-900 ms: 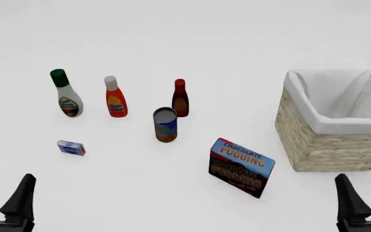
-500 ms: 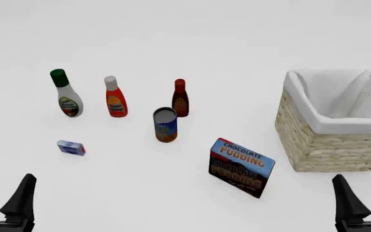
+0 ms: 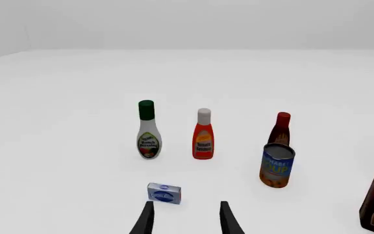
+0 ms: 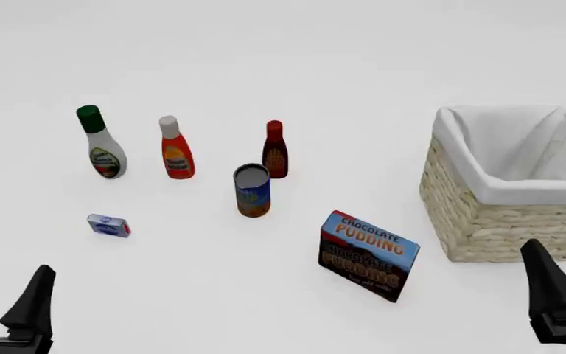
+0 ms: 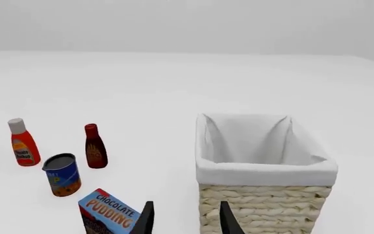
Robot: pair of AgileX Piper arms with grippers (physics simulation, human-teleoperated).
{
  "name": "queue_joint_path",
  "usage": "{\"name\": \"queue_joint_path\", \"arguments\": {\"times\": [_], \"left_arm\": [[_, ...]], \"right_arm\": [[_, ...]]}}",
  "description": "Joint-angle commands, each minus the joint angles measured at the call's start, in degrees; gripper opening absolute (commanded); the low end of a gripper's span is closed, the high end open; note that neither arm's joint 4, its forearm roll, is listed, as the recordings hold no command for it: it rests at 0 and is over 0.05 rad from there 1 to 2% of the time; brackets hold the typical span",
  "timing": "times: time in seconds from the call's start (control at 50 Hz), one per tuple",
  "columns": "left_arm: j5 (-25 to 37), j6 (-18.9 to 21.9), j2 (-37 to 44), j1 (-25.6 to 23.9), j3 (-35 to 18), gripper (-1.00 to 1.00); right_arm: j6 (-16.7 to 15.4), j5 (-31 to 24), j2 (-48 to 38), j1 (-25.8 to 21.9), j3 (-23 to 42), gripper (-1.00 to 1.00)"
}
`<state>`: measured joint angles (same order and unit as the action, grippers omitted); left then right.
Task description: Pick the bbq sauce and place it in the basket.
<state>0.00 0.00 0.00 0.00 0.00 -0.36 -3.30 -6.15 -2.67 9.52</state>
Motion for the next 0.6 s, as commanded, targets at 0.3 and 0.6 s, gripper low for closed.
{"name": "queue_joint_path", "arguments": {"times": [0.3,0.6], "left_arm": [[0.0,0.0,0.0,0.0,0.0,1.00],[0.0,0.0,0.0,0.0,0.0,1.00]], "right_arm": [[-0.1,-0.8,-19.5,-6.7,19.1,1.00],[4.3,-5.1,-32.9,-11.0,32.9,1.00]]}}
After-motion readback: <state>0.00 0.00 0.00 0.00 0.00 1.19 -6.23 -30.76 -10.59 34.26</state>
